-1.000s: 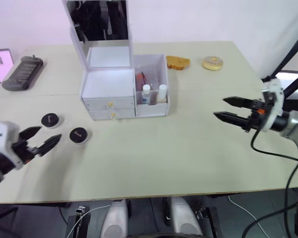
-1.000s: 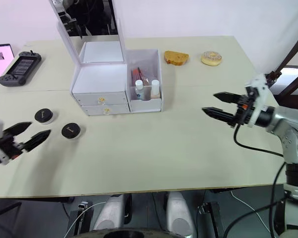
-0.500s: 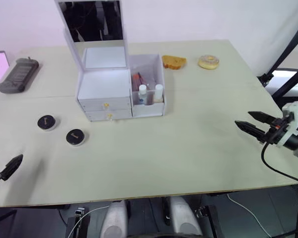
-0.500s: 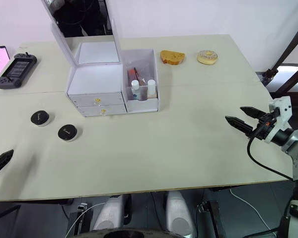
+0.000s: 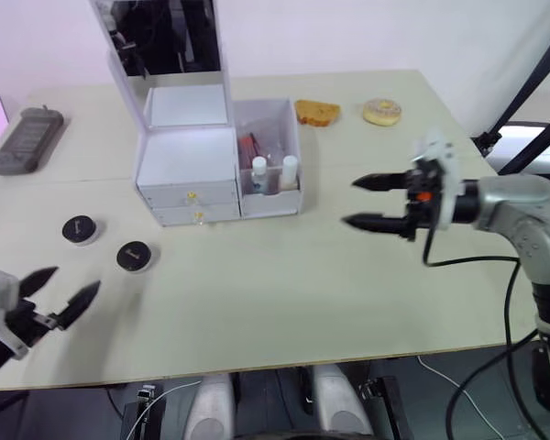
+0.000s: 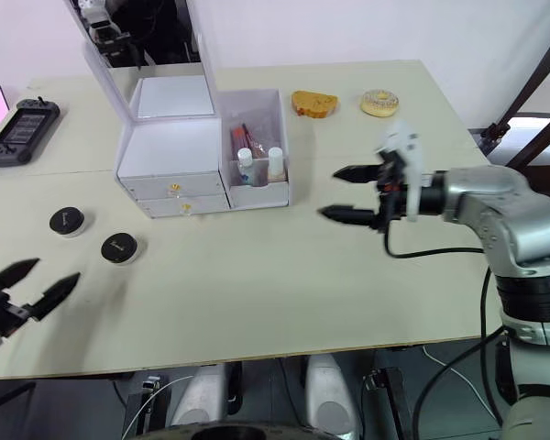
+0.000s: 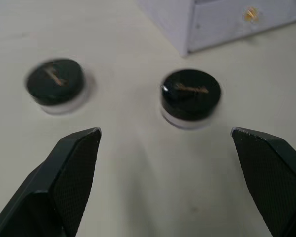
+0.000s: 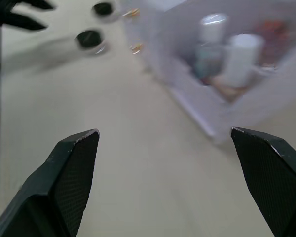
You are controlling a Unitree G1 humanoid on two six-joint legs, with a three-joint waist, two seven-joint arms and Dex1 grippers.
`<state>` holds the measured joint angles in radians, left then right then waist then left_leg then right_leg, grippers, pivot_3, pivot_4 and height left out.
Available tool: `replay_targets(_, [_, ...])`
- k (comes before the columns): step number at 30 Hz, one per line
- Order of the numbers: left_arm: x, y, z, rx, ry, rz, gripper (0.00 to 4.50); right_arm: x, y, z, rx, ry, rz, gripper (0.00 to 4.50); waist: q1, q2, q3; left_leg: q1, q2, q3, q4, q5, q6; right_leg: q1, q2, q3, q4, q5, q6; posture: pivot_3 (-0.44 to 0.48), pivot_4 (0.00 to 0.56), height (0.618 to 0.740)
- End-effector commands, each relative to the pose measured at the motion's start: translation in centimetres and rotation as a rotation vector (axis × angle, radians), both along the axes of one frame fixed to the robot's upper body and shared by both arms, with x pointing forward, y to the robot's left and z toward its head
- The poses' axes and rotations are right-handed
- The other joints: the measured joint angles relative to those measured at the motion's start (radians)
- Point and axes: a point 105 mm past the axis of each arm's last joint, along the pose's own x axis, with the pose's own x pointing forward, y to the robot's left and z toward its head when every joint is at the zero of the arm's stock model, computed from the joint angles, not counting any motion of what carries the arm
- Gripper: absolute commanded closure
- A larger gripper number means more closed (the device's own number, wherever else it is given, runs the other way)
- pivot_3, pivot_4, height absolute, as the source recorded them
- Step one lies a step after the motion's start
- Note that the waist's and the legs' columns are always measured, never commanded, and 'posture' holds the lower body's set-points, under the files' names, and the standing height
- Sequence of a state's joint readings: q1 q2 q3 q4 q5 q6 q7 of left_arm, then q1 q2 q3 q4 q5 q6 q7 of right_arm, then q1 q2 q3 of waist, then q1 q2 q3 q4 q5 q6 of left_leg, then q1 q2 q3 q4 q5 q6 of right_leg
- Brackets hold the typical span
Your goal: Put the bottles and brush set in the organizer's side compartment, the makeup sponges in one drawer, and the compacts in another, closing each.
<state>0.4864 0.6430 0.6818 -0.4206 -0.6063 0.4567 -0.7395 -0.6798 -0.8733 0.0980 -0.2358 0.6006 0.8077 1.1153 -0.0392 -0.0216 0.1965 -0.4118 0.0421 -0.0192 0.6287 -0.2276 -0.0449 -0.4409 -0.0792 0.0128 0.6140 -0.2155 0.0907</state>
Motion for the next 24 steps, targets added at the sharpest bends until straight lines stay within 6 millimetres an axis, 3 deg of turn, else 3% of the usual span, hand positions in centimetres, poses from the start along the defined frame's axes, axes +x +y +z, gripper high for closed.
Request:
replay_targets(1, [0.2,-2.6,0.9,0.004,-0.003,-0.041,0.05,-0.6,2.5,2.8,-0.019,-0.13,0.119,0.0,0.0,0.0,0.0,0.0,0.0,0.0,0.001,0.0,0.0,0.0,0.0,0.0,0.0,0.0,0.0,0.0,0.15,0.74])
replay_targets(10, [1.6,-7.0,2.4,-0.021,-0.094,-0.049,0.05,-1.2,4.9,4.2,-0.003,-0.169,0.221,0.0,0.002,-0.002,-0.001,0.002,0.0,0.0,0.004,0.0,0.0,0.003,0.0,0.001,0.001,0.001,-0.001,0.0,0.15,0.74])
replay_targets(15, [2.5,-11.1,3.4,-0.087,-0.178,-0.063,0.05,-1.7,5.3,4.8,0.012,-0.166,0.237,0.0,0.004,-0.002,-0.001,0.002,0.0,-0.001,0.003,0.0,0.0,0.003,0.001,0.001,0.002,0.001,-0.001,0.0,0.15,0.74])
replay_targets(20, [5.5,-13.0,2.7,-0.104,-0.211,-0.019,0.05,-1.7,5.2,4.7,0.003,-0.163,0.209,0.0,0.016,-0.002,-0.001,0.005,0.0,-0.002,0.005,0.0,0.0,0.007,0.003,0.001,0.004,0.001,-0.001,0.0,0.15,0.74])
replay_targets(24, [7.8,-13.0,2.1,-0.113,-0.231,0.067,0.05,-1.8,5.0,4.6,-0.013,-0.162,0.194,0.0,0.021,-0.002,-0.001,0.005,0.0,-0.004,0.008,0.0,0.0,0.008,0.005,0.001,0.005,0.002,-0.002,0.0,0.15,0.74])
